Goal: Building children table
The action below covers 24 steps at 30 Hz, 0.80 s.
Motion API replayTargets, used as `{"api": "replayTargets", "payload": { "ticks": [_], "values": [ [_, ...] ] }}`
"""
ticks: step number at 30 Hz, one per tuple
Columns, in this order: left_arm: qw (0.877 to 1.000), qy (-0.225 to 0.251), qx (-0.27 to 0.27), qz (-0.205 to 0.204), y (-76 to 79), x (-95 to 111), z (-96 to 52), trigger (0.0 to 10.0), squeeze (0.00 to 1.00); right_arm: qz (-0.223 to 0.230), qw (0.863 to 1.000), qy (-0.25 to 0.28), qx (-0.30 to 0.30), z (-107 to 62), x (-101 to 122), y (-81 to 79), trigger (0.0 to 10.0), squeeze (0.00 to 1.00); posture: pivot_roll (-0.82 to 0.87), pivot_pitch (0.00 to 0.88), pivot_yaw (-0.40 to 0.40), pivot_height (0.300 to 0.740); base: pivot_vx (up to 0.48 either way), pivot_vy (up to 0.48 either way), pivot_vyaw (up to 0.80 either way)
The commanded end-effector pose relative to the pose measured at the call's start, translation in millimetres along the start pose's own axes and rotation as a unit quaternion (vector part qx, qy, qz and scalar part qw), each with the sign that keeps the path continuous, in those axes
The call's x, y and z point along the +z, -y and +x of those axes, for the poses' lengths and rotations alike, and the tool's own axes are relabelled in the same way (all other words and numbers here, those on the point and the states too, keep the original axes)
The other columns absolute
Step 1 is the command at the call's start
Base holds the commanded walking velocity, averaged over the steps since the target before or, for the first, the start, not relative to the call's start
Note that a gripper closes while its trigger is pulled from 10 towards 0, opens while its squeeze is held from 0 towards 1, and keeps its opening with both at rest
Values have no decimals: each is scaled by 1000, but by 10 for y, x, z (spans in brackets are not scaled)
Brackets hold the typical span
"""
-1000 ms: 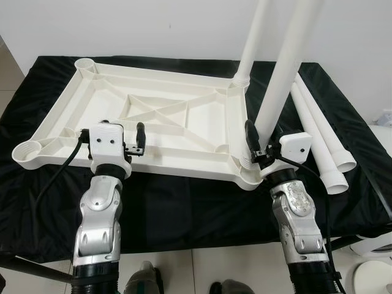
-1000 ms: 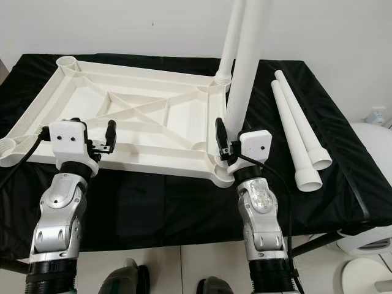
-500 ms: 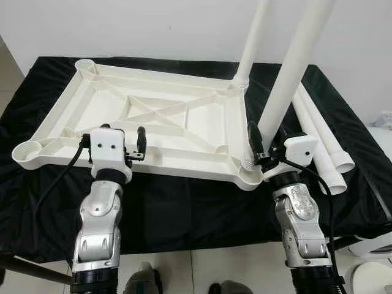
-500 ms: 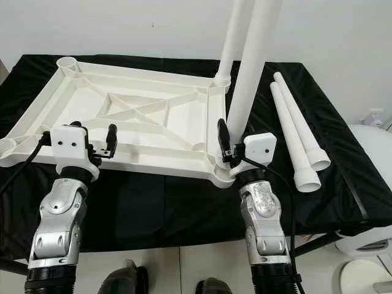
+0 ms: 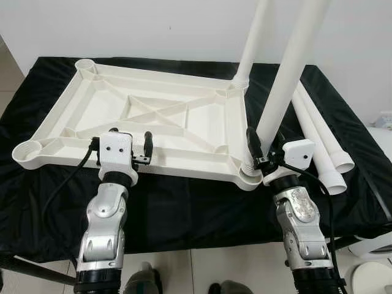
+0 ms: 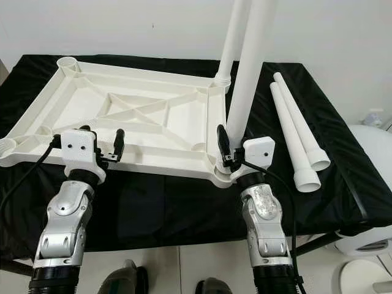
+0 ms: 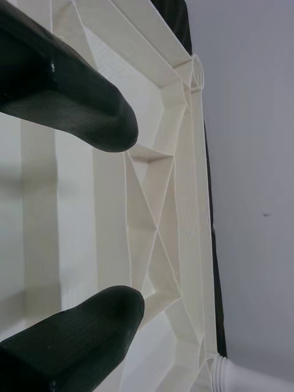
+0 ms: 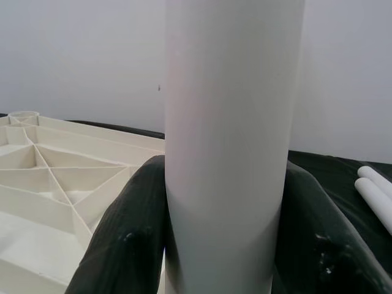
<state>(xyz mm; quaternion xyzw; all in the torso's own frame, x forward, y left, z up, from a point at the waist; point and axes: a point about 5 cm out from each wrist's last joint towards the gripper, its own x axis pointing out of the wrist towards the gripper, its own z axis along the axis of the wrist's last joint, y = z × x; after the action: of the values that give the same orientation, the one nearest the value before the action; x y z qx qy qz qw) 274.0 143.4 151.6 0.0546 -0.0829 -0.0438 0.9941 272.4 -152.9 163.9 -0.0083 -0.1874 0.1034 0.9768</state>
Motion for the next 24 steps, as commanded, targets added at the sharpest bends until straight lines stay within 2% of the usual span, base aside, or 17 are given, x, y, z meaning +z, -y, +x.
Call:
{"api": "replayTargets", "payload": {
  "ticks": [1, 9, 11, 13, 14, 15, 17, 18, 19, 21, 22, 24],
  "values": [
    [1000, -4, 27, 5, 6, -35, 20, 10000, 0, -1, 1000, 10, -4, 41, 16, 38, 10000, 0, 54, 25, -31, 740, 0, 0, 0],
    [1000, 0, 13, 4, 50, -22, 21, 10000, 0, -1, 1000, 15, -2, 67, 35, 26, 10000, 0, 52, 36, -34, 740, 0, 0, 0],
    [1000, 4, -8, 6, 91, -11, 25, 10000, 0, -3, 1000, 15, -2, 67, 36, 36, 10000, 0, 50, 39, -36, 740, 0, 0, 0],
    [995, 17, -92, 21, 236, 25, 44, 10000, 0, -7, 1000, 16, -2, 81, 41, 63, 10000, 0, 53, 42, -37, 740, 0, 0, 0],
    [995, 17, -92, 21, 236, 25, 44, 10000, 0, -7, 1000, 16, -2, 81, 41, 63, 10000, 0, 53, 42, -37, 740, 0, 0, 0],
    [986, 19, -161, 46, 349, 9, 47, 10000, 0, -10, 1000, 18, -2, 99, 44, 78, 10000, 0, 57, 43, -34, 740, 0, 0, 0],
    [980, 20, -189, 60, 392, -6, 44, 10000, 0, -11, 1000, 19, -2, 108, 43, 85, 10000, 0, 57, 43, -34, 740, 0, 0, 0],
    [971, 15, -229, 71, 451, -32, 39, 10000, 0, -12, 1000, 20, -2, 117, 42, 94, 10000, 0, 58, 47, -29, 740, 0, 0, 0],
    [971, 15, -229, 71, 451, -32, 39, 10000, 0, -12, 1000, 20, -2, 117, 42, 94, 10000, 0, 58, 47, -29, 740, 0, 0, 0],
    [958, 6, -274, 83, 516, -67, 26, 10000, 0, -13, 1000, 20, -3, 127, 42, 103, 10000, 0, 58, 47, -29, 740, 0, 0, 0],
    [943, -7, -320, 92, 578, -102, 40, 10000, 0, -16, 1000, 22, -5, 137, 45, 114, 10000, 0, 62, 49, -21, 740, 0, 0, 0],
    [932, -9, -349, 101, 618, -113, 61, 10000, 0, -18, 1000, 23, -8, 144, 47, 120, 10000, 0, 60, 47, -14, 740, 0, 0, 0]
  ]
}}
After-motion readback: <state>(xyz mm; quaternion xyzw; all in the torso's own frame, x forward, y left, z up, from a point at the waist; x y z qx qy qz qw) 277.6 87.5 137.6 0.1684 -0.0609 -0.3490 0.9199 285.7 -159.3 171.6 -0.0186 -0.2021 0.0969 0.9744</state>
